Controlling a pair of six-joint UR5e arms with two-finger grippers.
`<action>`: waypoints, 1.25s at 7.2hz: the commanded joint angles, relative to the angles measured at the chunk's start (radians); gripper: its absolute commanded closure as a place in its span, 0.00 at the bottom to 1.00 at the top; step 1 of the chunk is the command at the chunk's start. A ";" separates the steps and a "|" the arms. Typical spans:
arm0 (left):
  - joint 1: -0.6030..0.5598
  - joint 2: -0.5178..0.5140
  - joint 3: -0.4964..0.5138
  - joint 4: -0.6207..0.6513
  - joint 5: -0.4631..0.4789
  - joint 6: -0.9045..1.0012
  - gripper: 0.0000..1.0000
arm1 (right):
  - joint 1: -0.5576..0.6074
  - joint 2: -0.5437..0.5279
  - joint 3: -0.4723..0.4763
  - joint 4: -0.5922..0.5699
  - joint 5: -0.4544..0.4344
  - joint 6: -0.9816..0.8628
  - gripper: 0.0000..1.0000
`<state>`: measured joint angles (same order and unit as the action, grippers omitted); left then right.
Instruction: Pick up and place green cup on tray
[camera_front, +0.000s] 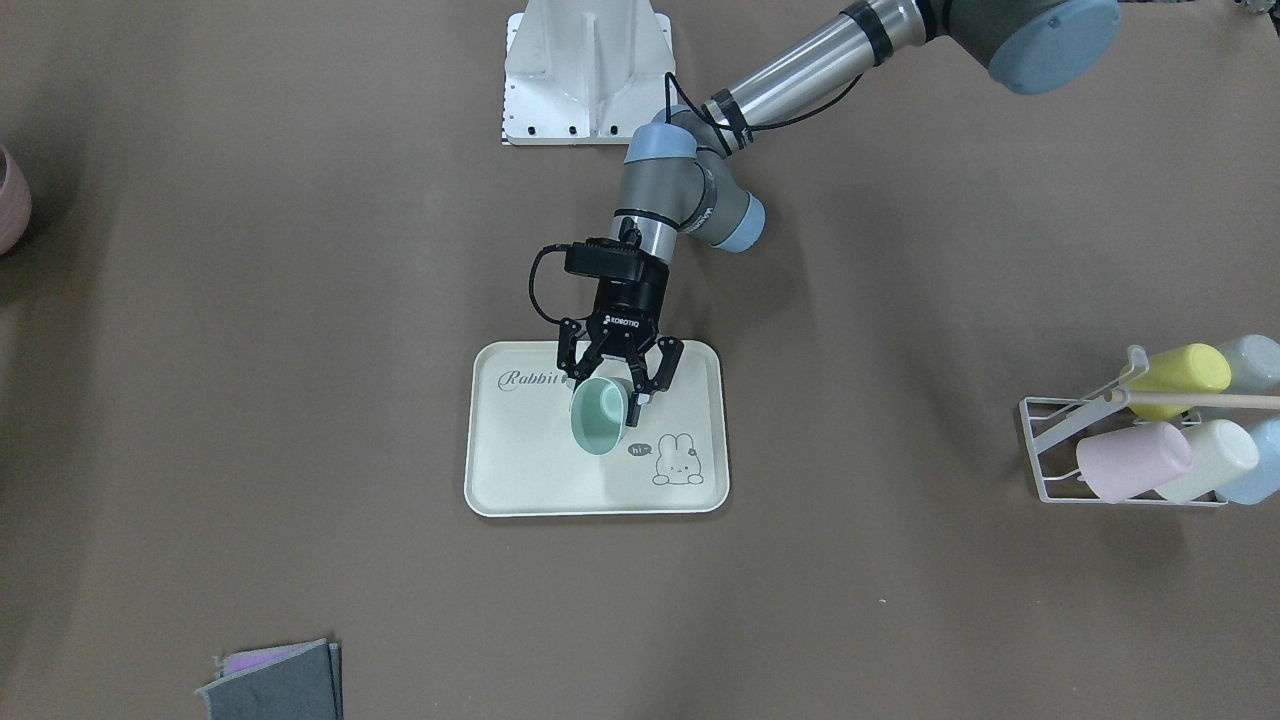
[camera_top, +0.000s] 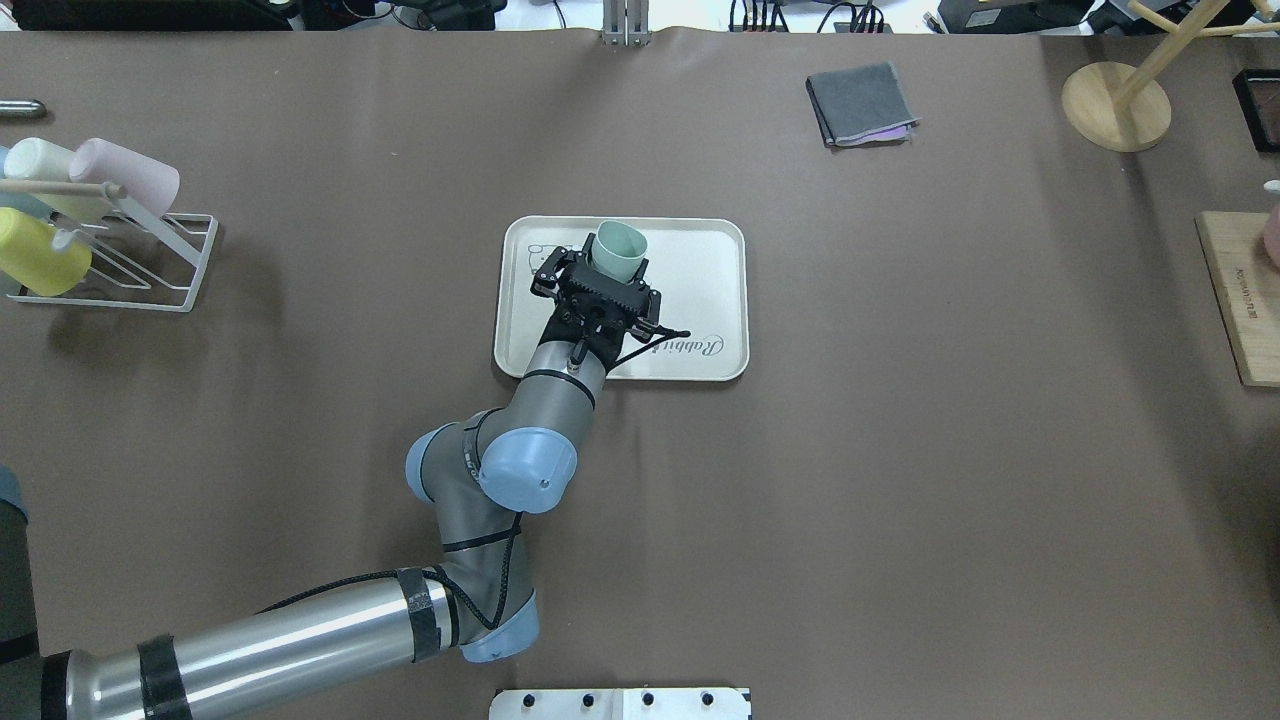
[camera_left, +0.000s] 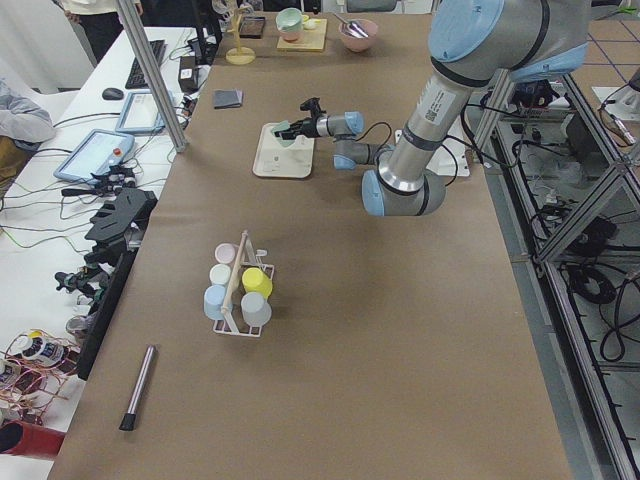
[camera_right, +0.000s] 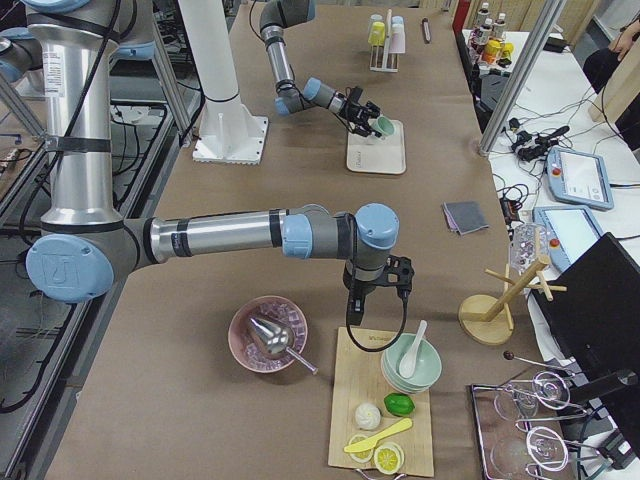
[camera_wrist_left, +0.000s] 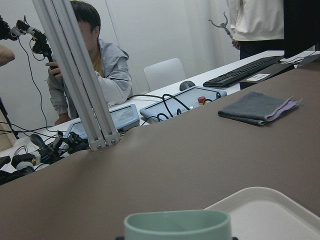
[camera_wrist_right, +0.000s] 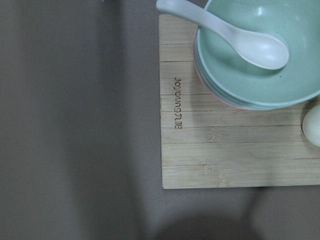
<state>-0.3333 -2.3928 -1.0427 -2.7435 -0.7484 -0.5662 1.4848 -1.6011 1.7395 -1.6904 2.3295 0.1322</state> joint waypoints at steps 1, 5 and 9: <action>0.000 0.001 0.016 0.007 0.006 -0.038 0.33 | -0.006 0.003 0.000 0.000 -0.004 0.001 0.00; 0.002 0.003 0.029 0.008 0.006 -0.058 0.28 | -0.021 0.004 0.000 0.000 -0.006 0.001 0.00; 0.002 0.003 0.024 0.008 0.006 -0.057 0.22 | -0.023 0.006 0.002 0.000 -0.004 0.000 0.00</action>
<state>-0.3317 -2.3899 -1.0179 -2.7351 -0.7424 -0.6229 1.4620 -1.5956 1.7399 -1.6905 2.3255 0.1320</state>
